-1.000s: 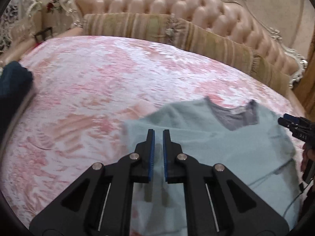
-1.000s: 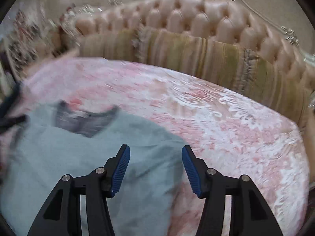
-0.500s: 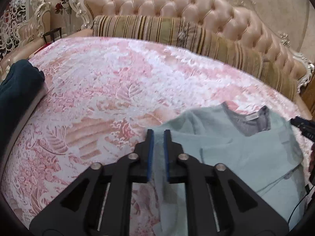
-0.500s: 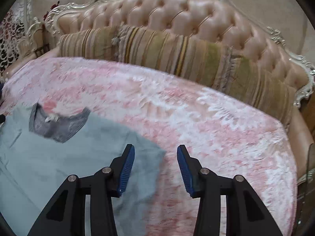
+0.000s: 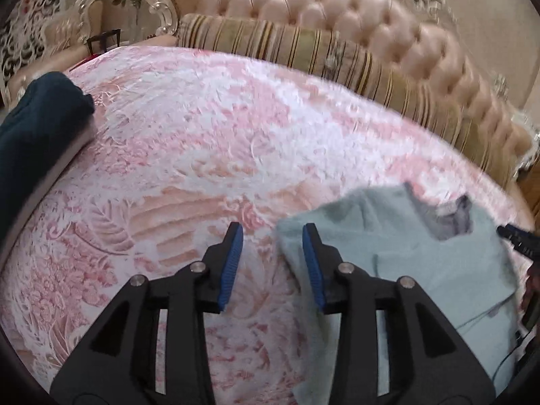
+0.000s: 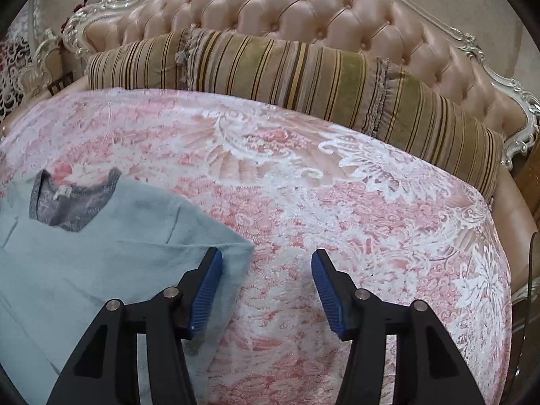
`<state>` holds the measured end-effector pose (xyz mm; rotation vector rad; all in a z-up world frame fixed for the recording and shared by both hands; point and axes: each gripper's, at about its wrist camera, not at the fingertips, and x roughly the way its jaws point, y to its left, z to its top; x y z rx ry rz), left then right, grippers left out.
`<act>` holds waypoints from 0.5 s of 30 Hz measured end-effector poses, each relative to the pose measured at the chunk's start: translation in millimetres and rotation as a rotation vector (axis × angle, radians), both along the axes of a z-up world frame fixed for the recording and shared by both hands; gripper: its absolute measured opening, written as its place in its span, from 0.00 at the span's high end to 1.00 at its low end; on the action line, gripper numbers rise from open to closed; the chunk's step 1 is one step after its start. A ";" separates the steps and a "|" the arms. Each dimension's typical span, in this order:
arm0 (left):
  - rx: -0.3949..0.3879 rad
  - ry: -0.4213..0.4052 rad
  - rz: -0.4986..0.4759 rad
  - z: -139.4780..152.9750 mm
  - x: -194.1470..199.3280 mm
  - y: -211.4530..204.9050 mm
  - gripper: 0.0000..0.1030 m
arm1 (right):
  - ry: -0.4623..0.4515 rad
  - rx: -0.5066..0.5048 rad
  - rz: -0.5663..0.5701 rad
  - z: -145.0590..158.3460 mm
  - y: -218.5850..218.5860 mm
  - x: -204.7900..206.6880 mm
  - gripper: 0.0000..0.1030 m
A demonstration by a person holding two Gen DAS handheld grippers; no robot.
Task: Fold clothes
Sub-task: 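Open the left gripper and release the shirt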
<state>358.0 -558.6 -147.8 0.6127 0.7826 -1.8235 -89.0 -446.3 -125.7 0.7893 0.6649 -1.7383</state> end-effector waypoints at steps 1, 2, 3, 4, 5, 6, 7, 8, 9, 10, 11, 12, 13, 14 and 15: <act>-0.004 0.013 0.001 2.7 1.7 0.5 0.61 | -0.015 -0.027 -0.001 7.5 3.3 -0.5 0.46; -0.008 0.027 0.002 5.4 3.4 0.9 0.61 | -0.028 -0.047 0.002 15.4 7.2 0.7 0.45; -0.013 0.031 -0.009 8.4 2.3 2.8 0.61 | -0.042 -0.067 0.009 24.5 12.4 2.7 0.45; -0.019 0.036 -0.021 11.4 1.2 4.8 0.61 | -0.055 -0.086 0.016 33.6 17.6 4.8 0.45; -0.017 0.036 -0.039 13.3 -1.9 6.9 0.61 | -0.068 -0.095 0.031 38.6 24.5 9.6 0.44; -0.010 0.031 -0.072 16.4 -7.0 12.5 0.61 | -0.080 -0.096 0.051 40.7 32.6 16.6 0.44; -0.011 0.023 -0.099 20.0 -10.8 20.5 0.61 | -0.093 -0.097 0.072 42.7 40.7 23.5 0.44; -0.013 0.015 -0.127 23.7 -14.5 28.5 0.61 | -0.103 -0.093 0.094 42.0 48.1 31.1 0.44; -0.019 0.003 -0.144 27.4 -16.4 39.0 0.61 | -0.113 -0.087 0.115 39.2 54.8 39.1 0.44; -0.023 -0.008 -0.152 28.7 -17.6 47.9 0.61 | -0.120 -0.079 0.143 34.7 61.9 48.6 0.44; -0.024 -0.021 -0.159 27.3 -17.8 57.2 0.61 | -0.123 -0.071 0.166 29.2 66.7 56.7 0.44; -0.025 -0.034 -0.166 25.8 -18.0 66.7 0.61 | -0.124 -0.063 0.183 24.0 69.7 62.7 0.44; -0.031 -0.057 -0.184 21.7 -20.7 75.3 0.61 | -0.129 -0.050 0.199 17.4 70.9 67.5 0.44; -0.036 -0.079 -0.203 17.6 -23.5 83.9 0.64 | -0.130 -0.030 0.205 10.5 69.8 69.2 0.44; -0.036 -0.121 -0.211 12.3 -27.1 89.3 0.66 | -0.128 -0.008 0.202 4.1 68.1 69.3 0.44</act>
